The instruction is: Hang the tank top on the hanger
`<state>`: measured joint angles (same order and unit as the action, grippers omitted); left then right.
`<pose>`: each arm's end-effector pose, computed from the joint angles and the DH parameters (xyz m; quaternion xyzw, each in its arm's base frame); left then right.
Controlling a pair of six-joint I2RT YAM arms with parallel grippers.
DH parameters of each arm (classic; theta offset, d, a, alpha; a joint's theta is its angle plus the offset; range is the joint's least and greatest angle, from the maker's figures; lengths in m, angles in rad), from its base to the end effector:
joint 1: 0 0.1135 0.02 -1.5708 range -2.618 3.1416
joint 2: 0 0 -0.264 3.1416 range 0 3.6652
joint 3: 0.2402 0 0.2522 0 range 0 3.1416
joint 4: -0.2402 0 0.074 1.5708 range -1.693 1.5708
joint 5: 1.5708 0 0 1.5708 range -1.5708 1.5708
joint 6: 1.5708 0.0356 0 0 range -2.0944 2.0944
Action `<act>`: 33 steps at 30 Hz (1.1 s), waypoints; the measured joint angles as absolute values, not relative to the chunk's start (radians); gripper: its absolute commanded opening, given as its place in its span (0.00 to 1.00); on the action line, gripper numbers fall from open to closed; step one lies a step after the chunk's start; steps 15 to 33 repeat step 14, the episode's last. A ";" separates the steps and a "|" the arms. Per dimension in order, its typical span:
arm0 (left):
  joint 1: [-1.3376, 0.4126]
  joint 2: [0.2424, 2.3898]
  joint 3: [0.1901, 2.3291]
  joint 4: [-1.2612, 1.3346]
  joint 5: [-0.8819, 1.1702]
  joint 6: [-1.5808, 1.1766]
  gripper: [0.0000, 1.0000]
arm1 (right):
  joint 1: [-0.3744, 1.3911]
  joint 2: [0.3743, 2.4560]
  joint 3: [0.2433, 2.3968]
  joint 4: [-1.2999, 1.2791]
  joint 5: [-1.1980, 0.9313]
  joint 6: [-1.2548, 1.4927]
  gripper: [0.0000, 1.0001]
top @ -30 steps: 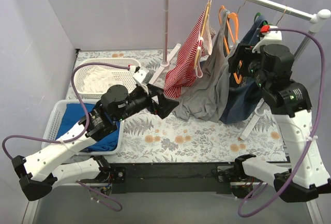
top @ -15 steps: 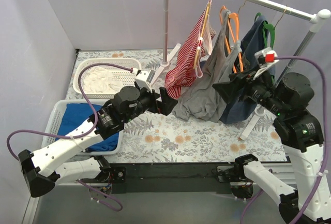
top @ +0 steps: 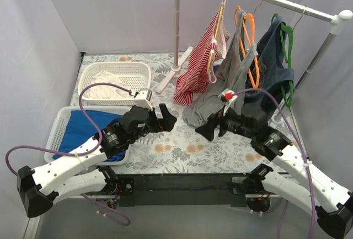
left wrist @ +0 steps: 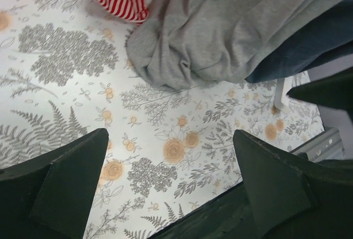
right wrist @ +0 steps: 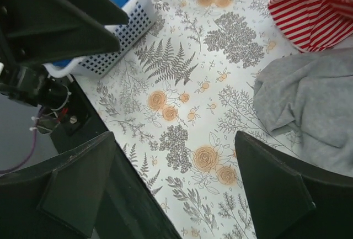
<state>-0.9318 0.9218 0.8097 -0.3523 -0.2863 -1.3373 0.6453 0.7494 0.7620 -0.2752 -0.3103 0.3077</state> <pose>0.1317 -0.1604 0.3076 -0.2430 0.8098 -0.4200 0.3298 0.1334 0.1140 0.3284 -0.2244 0.7571 0.3847 0.4779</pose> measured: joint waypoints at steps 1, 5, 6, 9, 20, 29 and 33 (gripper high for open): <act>-0.932 0.913 0.792 -0.354 -0.302 -1.356 0.98 | 0.690 0.738 0.706 -0.227 -0.266 0.315 0.98; -0.932 0.910 0.741 -0.372 -0.343 -1.419 0.98 | 0.769 0.717 0.477 -0.051 -0.120 0.339 0.99; -0.932 0.914 0.731 -0.374 -0.353 -1.430 0.98 | 0.769 0.722 0.437 -0.025 -0.092 0.342 0.99; -0.932 0.932 0.712 -0.385 -0.375 -1.457 0.98 | 0.769 0.751 0.375 0.040 -0.024 0.342 0.99; -0.932 0.970 0.710 -0.386 -0.403 -1.478 0.98 | 0.769 0.778 0.369 0.139 0.038 0.339 0.99; -0.932 0.970 0.710 -0.386 -0.403 -1.478 0.98 | 0.769 0.778 0.369 0.139 0.038 0.339 0.99; -0.932 0.970 0.710 -0.386 -0.403 -1.478 0.98 | 0.769 0.778 0.369 0.139 0.038 0.339 0.99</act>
